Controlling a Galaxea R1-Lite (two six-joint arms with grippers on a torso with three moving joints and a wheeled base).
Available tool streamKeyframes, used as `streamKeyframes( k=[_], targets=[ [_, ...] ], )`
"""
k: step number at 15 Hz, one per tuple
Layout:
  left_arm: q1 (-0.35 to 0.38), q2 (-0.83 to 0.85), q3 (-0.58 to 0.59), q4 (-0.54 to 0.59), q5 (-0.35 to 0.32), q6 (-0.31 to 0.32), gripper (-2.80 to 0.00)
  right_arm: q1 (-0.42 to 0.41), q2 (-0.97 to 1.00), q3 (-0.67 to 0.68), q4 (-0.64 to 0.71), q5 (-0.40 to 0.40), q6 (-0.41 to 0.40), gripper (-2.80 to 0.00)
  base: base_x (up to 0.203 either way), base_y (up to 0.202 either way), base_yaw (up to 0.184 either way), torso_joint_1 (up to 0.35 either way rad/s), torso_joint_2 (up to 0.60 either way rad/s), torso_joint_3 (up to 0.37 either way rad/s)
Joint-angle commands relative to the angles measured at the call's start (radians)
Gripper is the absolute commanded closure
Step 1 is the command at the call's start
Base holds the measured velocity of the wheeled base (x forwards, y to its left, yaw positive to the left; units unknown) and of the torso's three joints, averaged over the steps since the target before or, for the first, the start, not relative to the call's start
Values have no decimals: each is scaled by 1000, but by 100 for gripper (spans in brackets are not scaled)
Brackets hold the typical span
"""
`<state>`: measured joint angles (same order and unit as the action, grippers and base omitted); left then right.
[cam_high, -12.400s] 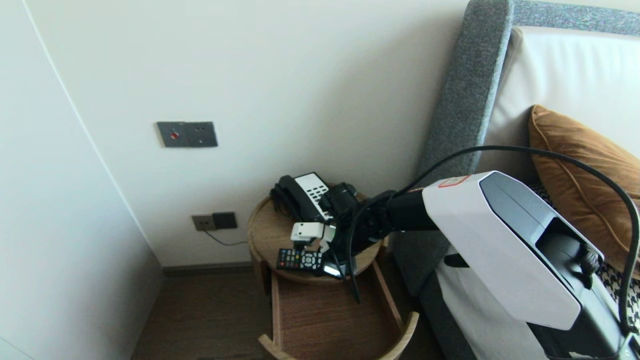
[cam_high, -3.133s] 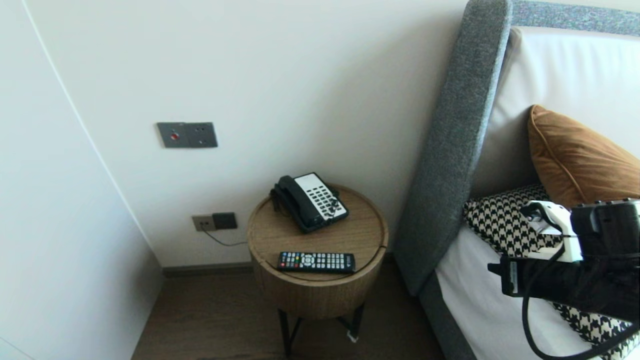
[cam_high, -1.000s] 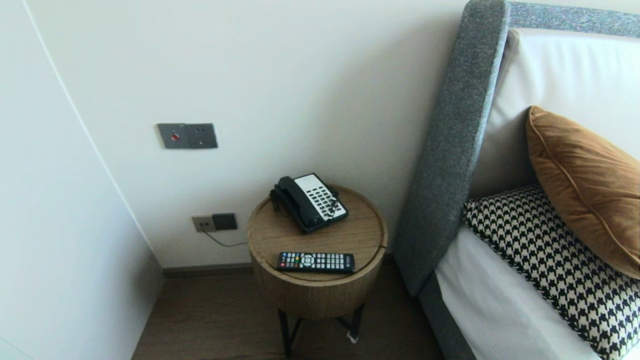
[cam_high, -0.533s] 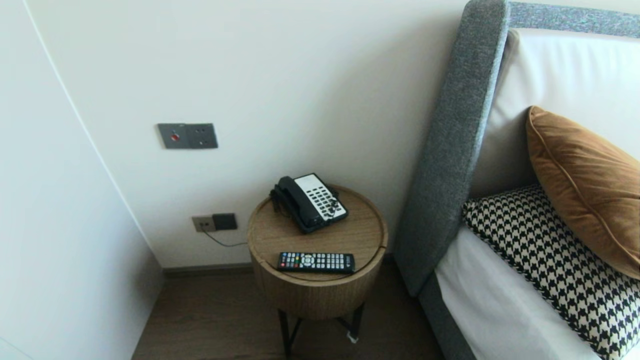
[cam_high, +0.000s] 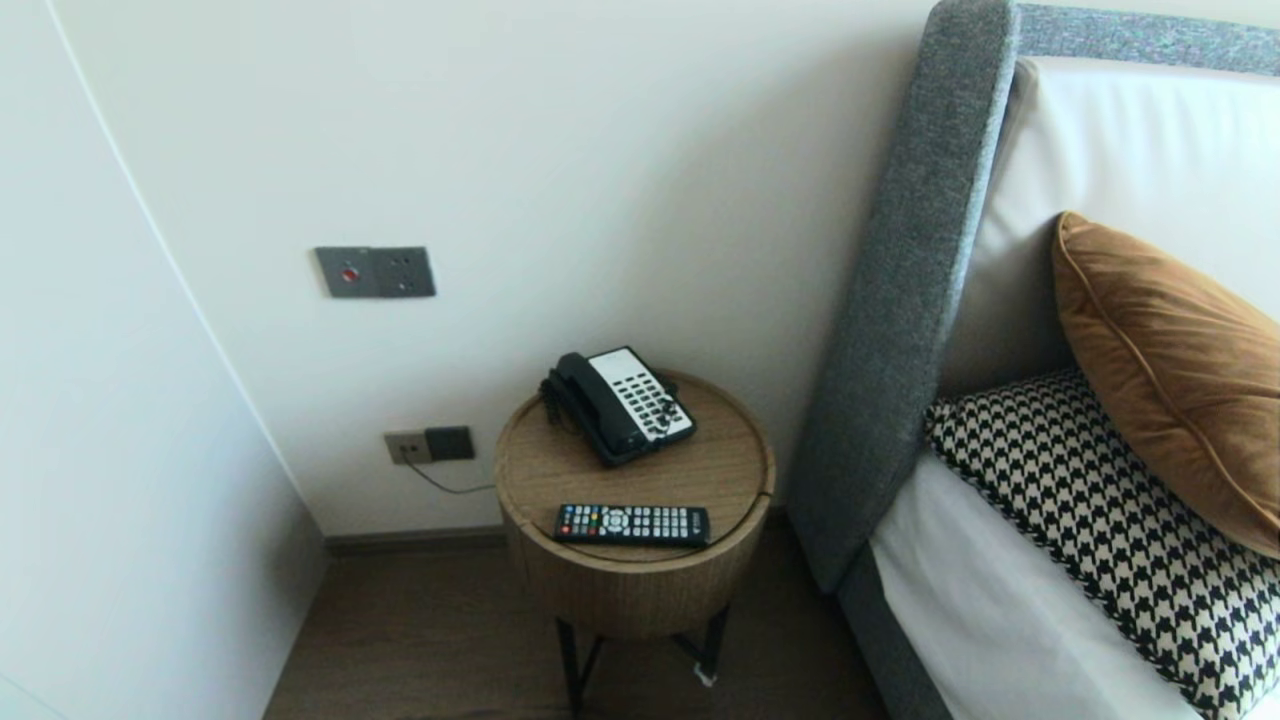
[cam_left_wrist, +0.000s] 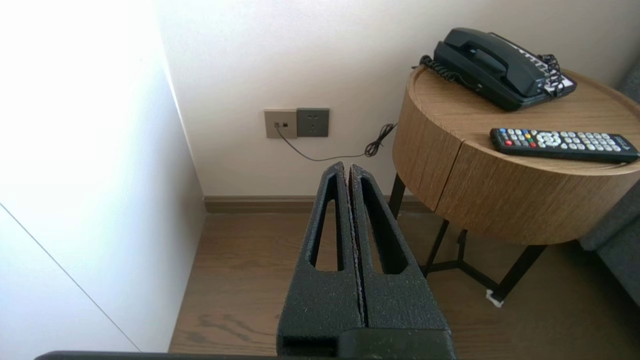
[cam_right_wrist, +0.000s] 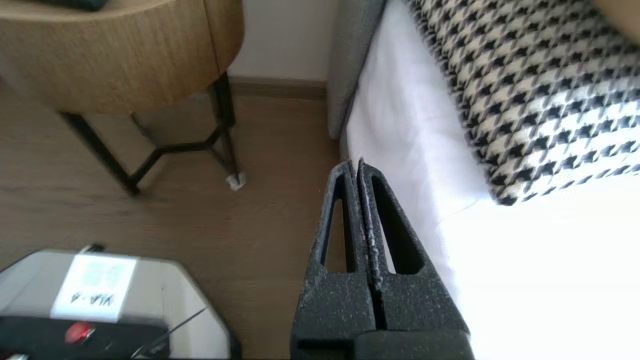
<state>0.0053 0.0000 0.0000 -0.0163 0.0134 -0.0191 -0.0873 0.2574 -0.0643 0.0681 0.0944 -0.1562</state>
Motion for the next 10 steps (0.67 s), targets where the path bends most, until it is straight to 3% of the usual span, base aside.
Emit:
streamKeyframes(
  k=[1,10],
  targets=[
    [1,-2,0,-1,0,-1,0,40,-36,5,3,-25,-2,0,0,0,0,0,0,0],
    [0,-2,0,-1,0,-1,0,70,-168,15,-19,-28,-27,0,0,0,0,0,0,0]
  ],
)
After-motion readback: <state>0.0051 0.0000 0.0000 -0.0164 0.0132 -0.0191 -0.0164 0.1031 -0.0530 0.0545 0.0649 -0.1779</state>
